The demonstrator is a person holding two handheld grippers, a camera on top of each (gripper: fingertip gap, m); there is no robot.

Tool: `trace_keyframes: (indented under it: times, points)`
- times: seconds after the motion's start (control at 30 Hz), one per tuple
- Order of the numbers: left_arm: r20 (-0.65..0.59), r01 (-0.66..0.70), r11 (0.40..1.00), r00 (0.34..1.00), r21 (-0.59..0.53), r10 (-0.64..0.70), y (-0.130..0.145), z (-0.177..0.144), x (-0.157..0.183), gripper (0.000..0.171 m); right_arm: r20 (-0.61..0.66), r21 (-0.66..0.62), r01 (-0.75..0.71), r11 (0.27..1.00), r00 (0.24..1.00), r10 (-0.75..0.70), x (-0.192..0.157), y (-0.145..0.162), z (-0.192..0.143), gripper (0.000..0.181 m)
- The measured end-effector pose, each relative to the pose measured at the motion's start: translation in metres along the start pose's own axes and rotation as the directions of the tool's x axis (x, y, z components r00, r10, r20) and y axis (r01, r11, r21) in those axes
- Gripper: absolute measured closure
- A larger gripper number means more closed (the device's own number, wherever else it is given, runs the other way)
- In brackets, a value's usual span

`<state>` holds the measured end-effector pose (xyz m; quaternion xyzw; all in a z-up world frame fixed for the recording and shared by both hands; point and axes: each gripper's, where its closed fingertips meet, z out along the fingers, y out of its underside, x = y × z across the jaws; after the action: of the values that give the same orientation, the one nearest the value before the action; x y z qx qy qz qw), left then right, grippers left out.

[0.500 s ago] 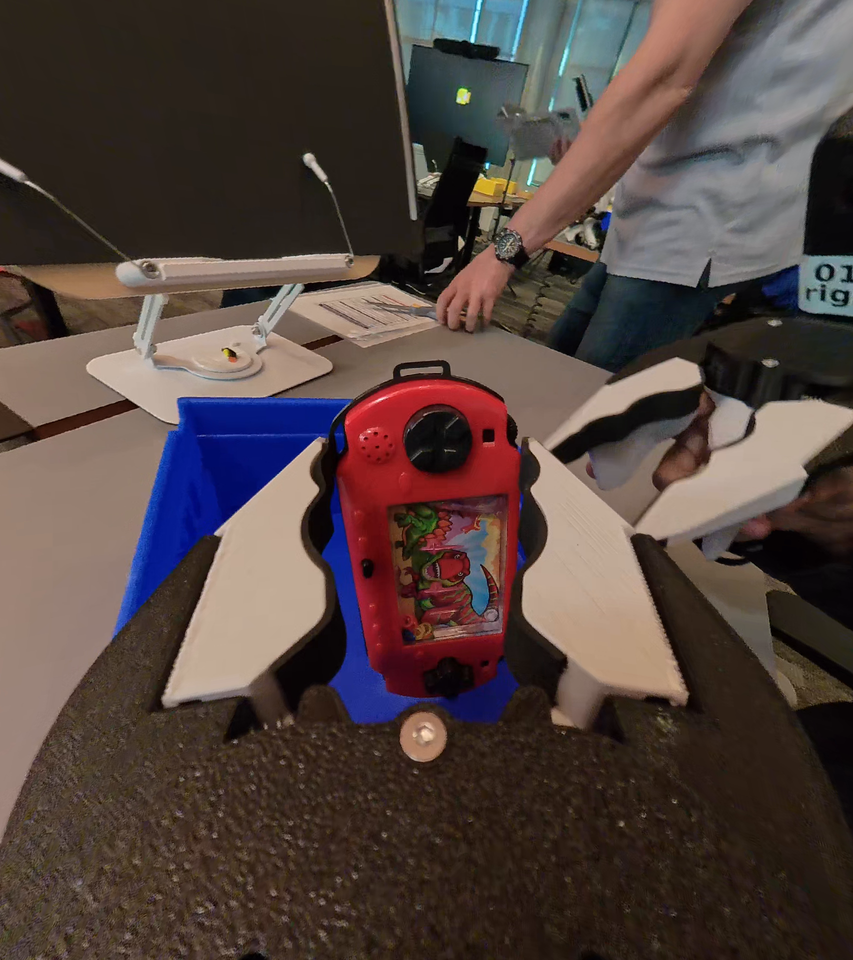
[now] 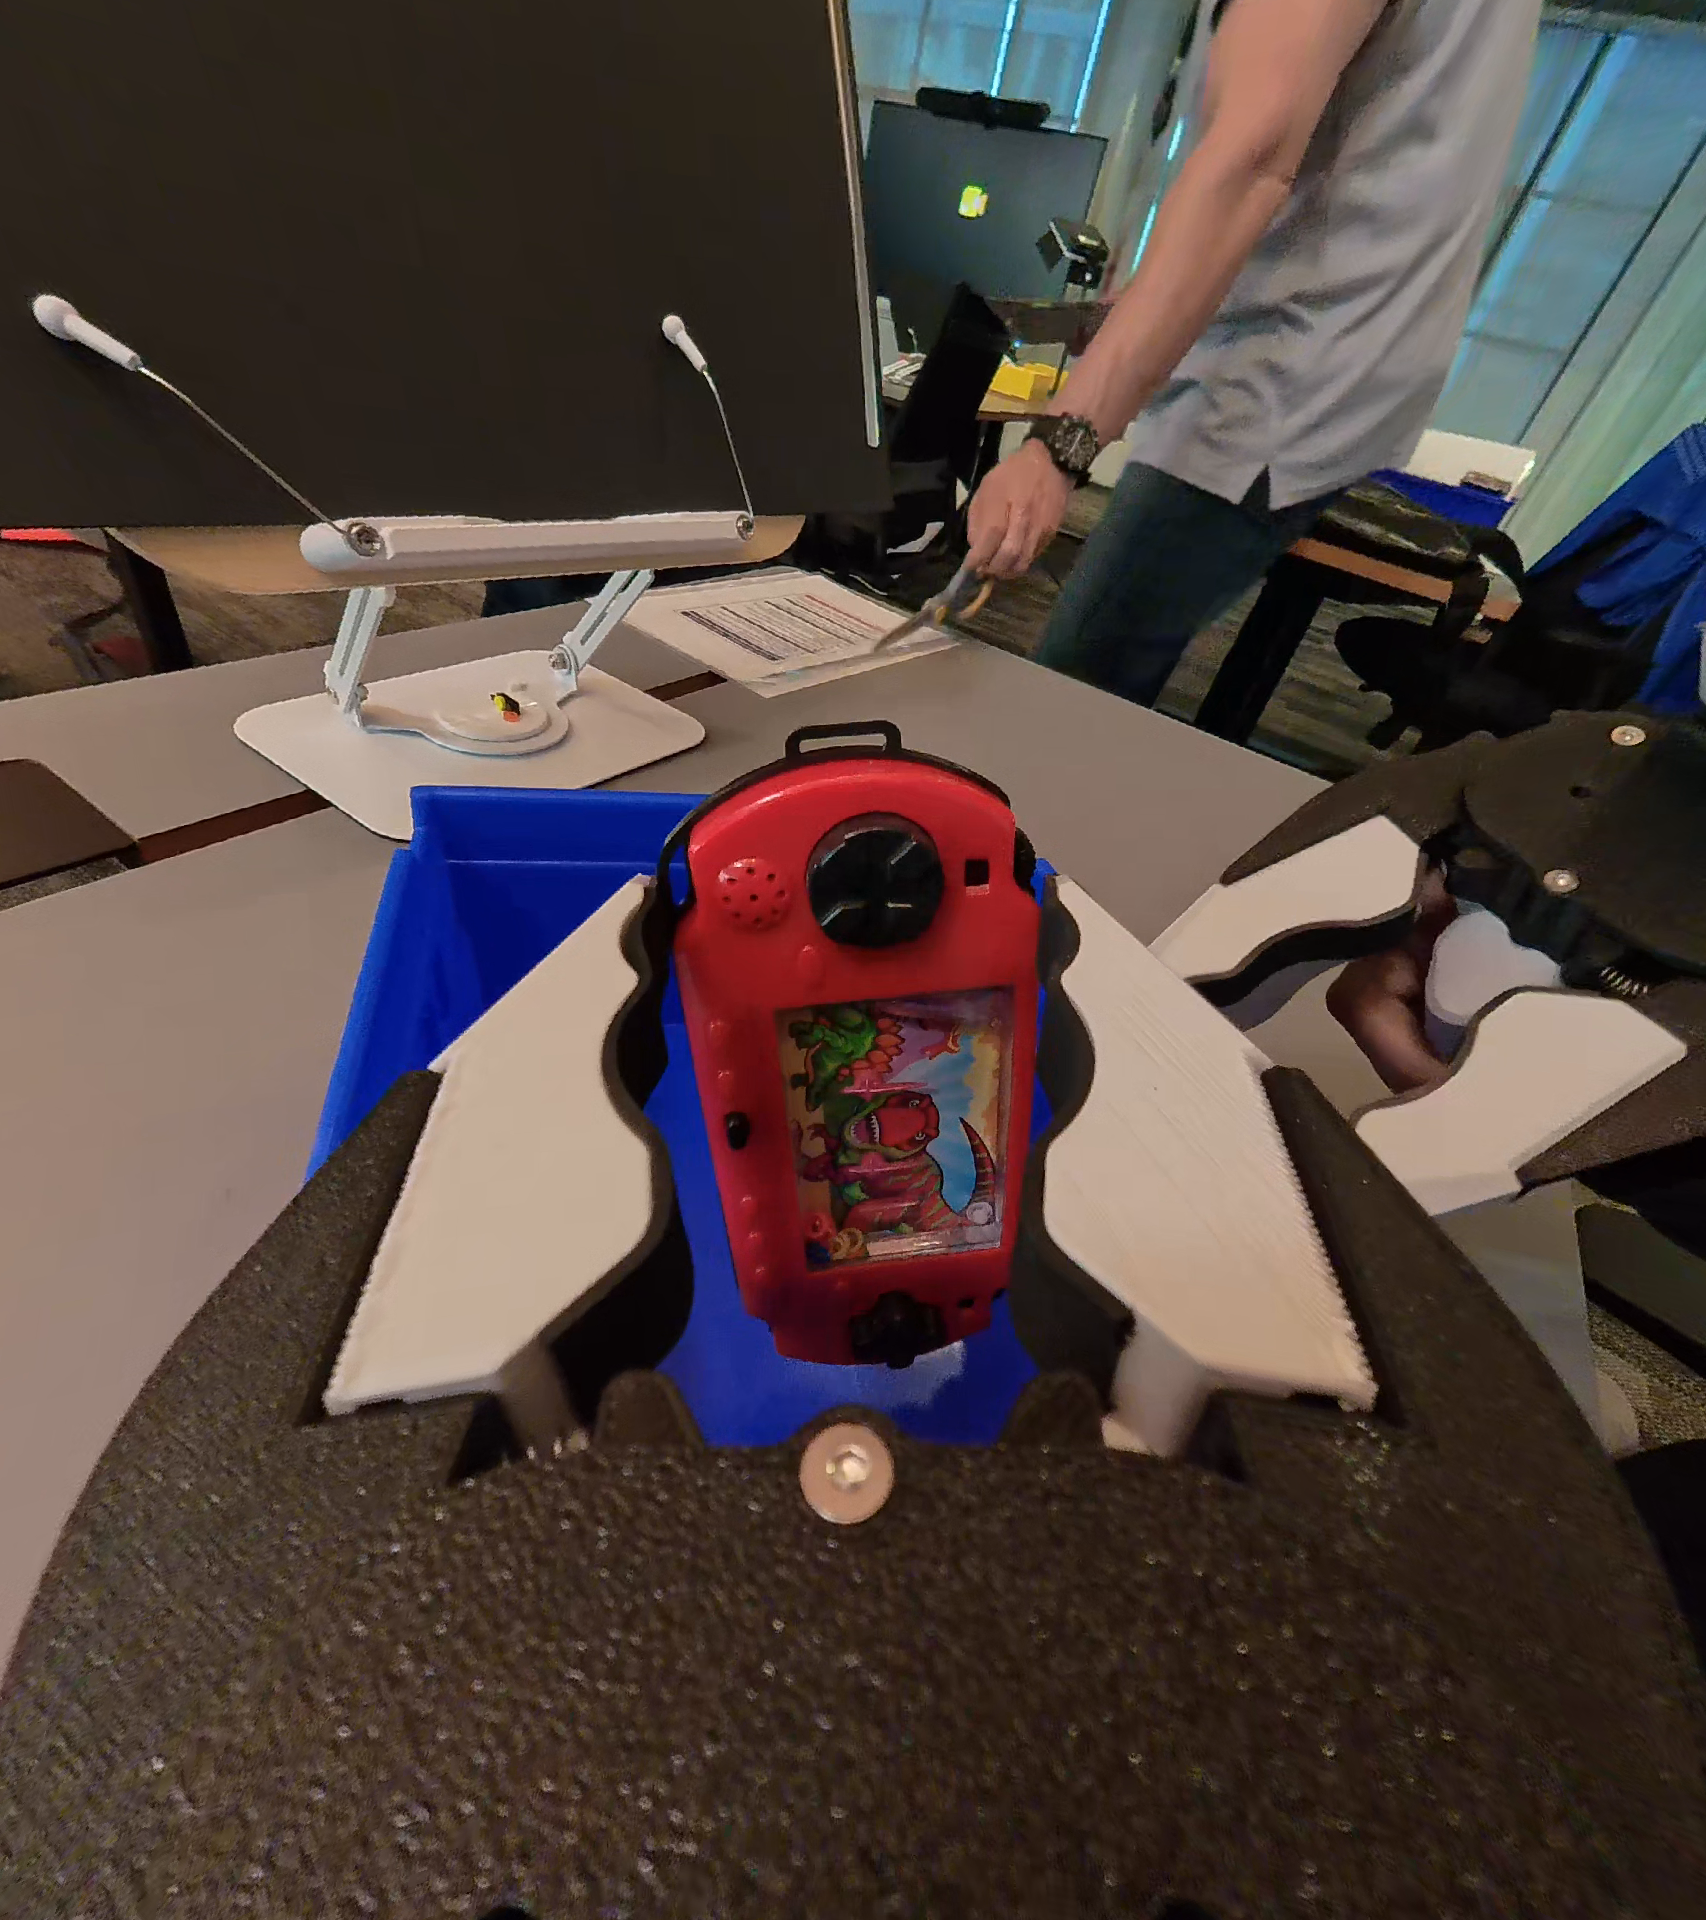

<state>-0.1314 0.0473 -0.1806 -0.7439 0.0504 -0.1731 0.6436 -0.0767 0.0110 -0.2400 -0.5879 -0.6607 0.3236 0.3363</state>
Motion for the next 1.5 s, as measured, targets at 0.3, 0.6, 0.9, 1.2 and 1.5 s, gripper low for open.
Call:
trace_keyframes:
  times: [0.3, 0.6, 0.9, 1.2, 1.5]
  points:
    - [0.002, 0.003, 1.0, 1.0, 0.021, -0.003, -0.003, -0.002, -0.001, 0.1, -0.022, -0.033, 0.005, 0.999, 1.0, -0.006, 0.006, 0.006, 0.003, 0.131]
    - [-0.013, -0.031, 0.999, 0.999, 0.04, 0.031, -0.006, -0.002, 0.004, 0.101, -0.058, 0.172, -0.143, 0.975, 0.986, 0.155, 0.031, -0.022, -0.018, 0.132]
    - [-0.02, -0.043, 0.998, 0.999, 0.037, 0.044, -0.005, -0.001, 0.007, 0.101, -0.059, 0.169, -0.116, 0.979, 0.99, 0.127, 0.027, -0.021, -0.014, 0.131]
    - [-0.024, -0.045, 0.998, 0.999, 0.052, 0.046, -0.007, -0.002, 0.007, 0.101, 0.046, 0.264, -0.191, 0.945, 0.982, 0.185, 0.022, -0.035, -0.022, 0.131]
    - [-0.046, -0.055, 0.997, 0.997, 0.056, 0.058, -0.007, -0.002, 0.012, 0.101, 0.068, 0.36, -0.224, 0.906, 0.974, 0.215, 0.027, -0.048, -0.035, 0.131]
